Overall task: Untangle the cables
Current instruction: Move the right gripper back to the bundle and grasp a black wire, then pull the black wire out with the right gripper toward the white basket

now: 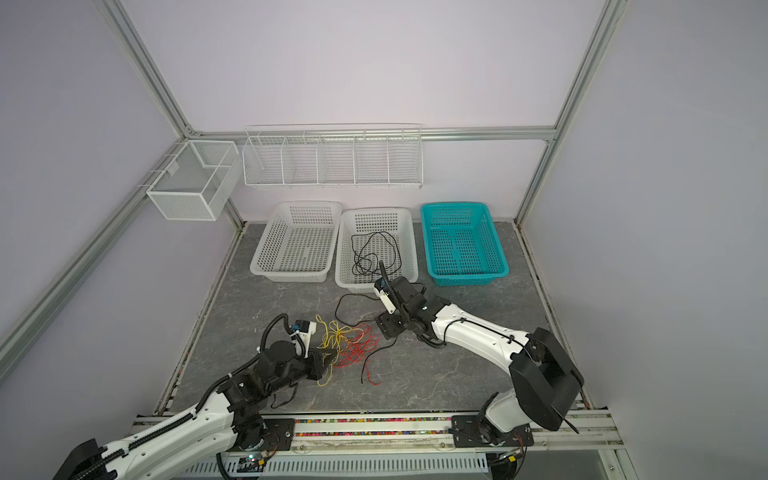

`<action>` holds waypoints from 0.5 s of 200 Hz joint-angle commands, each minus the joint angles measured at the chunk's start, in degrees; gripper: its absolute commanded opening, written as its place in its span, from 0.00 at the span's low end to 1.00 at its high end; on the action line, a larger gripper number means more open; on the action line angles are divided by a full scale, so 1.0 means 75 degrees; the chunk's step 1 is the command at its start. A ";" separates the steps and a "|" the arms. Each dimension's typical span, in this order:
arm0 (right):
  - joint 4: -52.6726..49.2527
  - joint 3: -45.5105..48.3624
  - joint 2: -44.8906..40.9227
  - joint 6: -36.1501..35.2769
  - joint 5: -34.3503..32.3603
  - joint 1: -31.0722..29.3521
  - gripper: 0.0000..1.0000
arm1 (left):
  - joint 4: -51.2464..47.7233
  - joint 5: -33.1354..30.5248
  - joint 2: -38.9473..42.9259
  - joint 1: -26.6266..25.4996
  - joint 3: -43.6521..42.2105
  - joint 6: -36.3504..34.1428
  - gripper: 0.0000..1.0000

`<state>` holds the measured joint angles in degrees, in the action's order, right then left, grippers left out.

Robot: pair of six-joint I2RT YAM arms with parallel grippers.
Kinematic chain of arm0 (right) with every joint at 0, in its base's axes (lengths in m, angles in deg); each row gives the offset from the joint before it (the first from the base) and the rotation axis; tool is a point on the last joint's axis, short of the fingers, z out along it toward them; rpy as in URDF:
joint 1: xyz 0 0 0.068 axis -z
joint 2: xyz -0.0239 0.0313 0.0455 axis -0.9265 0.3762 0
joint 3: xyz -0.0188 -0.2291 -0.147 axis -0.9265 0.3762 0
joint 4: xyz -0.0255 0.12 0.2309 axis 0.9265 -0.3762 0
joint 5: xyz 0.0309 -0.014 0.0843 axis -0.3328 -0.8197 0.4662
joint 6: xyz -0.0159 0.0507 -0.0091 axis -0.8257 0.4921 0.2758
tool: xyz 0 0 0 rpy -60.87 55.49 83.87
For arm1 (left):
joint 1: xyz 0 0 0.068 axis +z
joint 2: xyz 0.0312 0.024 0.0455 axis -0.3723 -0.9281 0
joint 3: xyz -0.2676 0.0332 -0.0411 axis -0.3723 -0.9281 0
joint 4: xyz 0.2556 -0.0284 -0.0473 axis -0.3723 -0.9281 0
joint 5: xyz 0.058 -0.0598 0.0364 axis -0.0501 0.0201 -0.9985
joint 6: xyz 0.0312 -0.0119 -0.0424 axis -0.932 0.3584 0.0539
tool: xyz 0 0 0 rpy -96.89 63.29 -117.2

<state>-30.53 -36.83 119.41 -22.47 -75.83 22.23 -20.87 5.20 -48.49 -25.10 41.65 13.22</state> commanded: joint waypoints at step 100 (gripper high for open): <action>0.0994 -0.0263 0.1267 -0.0277 -0.1273 0.0012 0.36 | 0.0307 0.0049 0.0015 0.0027 0.0019 -0.0119 0.00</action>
<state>-25.52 -37.80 129.58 -24.18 -83.96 22.21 -20.46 5.38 -48.62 -25.10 41.65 13.22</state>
